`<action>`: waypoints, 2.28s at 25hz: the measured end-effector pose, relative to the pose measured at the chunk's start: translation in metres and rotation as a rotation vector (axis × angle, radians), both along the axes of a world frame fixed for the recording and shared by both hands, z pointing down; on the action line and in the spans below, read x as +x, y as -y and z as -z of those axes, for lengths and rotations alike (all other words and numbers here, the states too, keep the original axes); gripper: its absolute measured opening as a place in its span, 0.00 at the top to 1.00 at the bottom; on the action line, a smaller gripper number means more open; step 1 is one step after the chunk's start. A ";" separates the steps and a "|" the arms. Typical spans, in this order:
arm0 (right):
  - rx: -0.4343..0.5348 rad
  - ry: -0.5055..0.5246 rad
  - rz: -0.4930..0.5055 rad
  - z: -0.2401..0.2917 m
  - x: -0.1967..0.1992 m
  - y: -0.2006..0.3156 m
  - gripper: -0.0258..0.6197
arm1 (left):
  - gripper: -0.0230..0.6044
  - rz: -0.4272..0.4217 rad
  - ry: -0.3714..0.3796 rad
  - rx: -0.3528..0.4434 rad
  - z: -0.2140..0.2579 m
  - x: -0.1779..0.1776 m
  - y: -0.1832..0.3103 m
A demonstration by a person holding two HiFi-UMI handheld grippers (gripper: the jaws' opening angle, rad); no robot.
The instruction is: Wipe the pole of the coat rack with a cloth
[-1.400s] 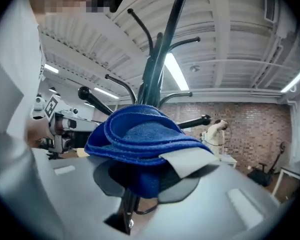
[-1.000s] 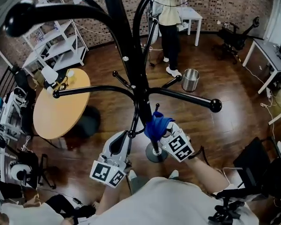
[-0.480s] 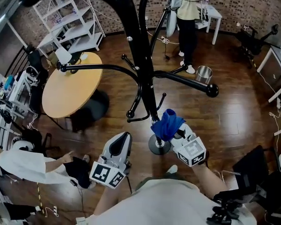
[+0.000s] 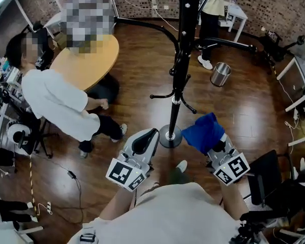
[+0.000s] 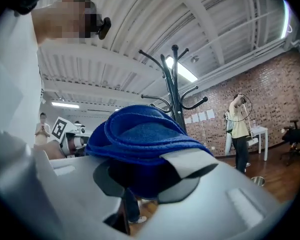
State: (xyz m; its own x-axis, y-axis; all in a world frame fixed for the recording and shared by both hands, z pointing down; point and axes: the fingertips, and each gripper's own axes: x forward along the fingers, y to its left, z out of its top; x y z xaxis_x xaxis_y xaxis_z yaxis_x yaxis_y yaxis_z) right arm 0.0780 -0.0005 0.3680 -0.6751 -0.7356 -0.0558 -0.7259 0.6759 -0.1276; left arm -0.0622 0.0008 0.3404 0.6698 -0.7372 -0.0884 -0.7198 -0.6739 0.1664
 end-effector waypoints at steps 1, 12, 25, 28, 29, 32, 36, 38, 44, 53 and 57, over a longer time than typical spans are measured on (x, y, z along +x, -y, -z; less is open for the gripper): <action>-0.006 -0.003 -0.013 0.001 0.000 -0.010 0.80 | 0.93 -0.007 0.001 -0.020 -0.006 -0.005 -0.009; 0.025 -0.055 -0.073 -0.024 0.025 -0.052 0.80 | 0.76 -0.030 0.085 -0.032 -0.039 0.006 -0.025; 0.108 -0.111 0.069 -0.191 0.001 0.001 0.80 | 0.42 0.010 0.153 0.092 -0.222 0.010 0.049; 0.154 -0.137 0.047 -0.268 0.001 0.031 0.80 | 0.42 0.019 0.130 0.087 -0.294 0.005 0.080; 0.161 -0.130 0.047 -0.286 0.002 0.042 0.80 | 0.42 0.031 0.130 0.090 -0.312 0.003 0.091; 0.167 -0.089 0.048 -0.317 0.003 0.081 0.80 | 0.53 0.061 0.150 0.076 -0.359 -0.003 0.122; 0.192 -0.067 0.057 -0.318 0.000 0.126 0.80 | 0.55 0.060 0.142 0.065 -0.412 -0.010 0.141; 0.151 -0.058 0.069 -0.306 -0.002 0.142 0.80 | 0.55 0.061 0.138 0.066 -0.432 -0.014 0.143; 0.155 -0.141 0.136 -0.271 -0.017 0.179 0.80 | 0.56 0.109 0.106 0.125 -0.478 -0.025 0.136; 0.121 -0.234 0.119 -0.463 -0.018 0.194 0.80 | 0.66 0.086 0.065 0.184 -0.537 -0.019 0.125; 0.008 -0.294 0.143 -0.712 -0.032 0.185 0.80 | 0.69 0.113 0.035 0.193 -0.565 -0.023 0.114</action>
